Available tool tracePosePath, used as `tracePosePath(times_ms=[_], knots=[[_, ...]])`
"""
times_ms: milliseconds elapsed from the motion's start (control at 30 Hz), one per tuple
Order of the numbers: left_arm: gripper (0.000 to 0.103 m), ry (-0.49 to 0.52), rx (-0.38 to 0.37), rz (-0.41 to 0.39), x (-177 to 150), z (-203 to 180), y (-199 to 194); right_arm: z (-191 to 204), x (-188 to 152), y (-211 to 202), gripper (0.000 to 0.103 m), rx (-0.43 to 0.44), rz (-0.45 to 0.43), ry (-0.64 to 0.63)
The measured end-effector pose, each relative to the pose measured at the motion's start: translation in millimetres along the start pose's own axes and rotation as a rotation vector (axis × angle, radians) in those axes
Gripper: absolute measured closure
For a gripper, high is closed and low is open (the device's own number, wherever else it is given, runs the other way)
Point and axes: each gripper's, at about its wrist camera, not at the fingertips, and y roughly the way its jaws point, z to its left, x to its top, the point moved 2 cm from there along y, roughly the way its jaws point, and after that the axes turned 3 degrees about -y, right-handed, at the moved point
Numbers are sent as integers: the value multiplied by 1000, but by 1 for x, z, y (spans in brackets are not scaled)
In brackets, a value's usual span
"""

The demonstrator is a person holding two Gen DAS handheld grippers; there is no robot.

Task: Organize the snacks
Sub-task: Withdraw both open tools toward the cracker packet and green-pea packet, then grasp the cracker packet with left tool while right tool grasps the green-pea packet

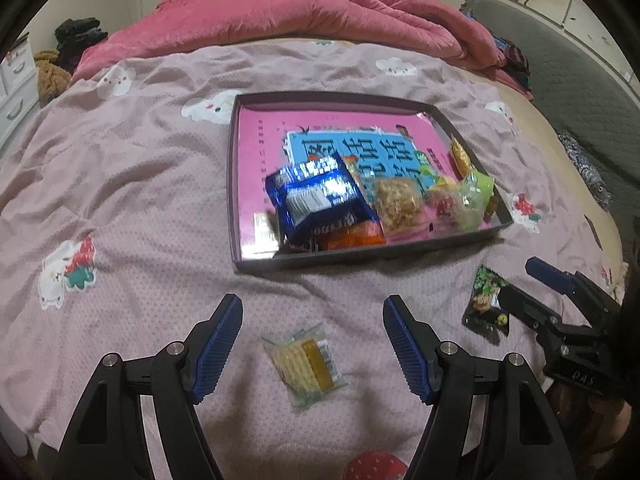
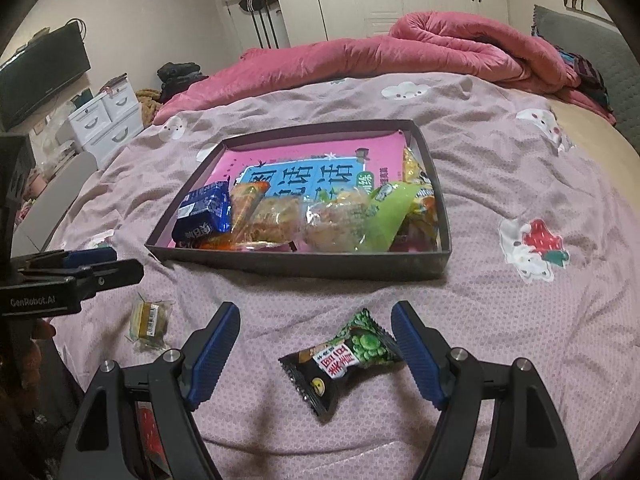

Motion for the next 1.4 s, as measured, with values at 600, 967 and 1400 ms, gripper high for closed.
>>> tracePosePath(times_ms=[600,967,1400], knots=[[26,-43,-70,124,-37,11,18,-12,-20,20,25,-20,152,55],[25,-90,-59,158,-45,15,33,-11,-22,28,25,-13,176,53],[40,-90,-72,145,-44,5,40,-14,-21,37,25,-13,178,46]])
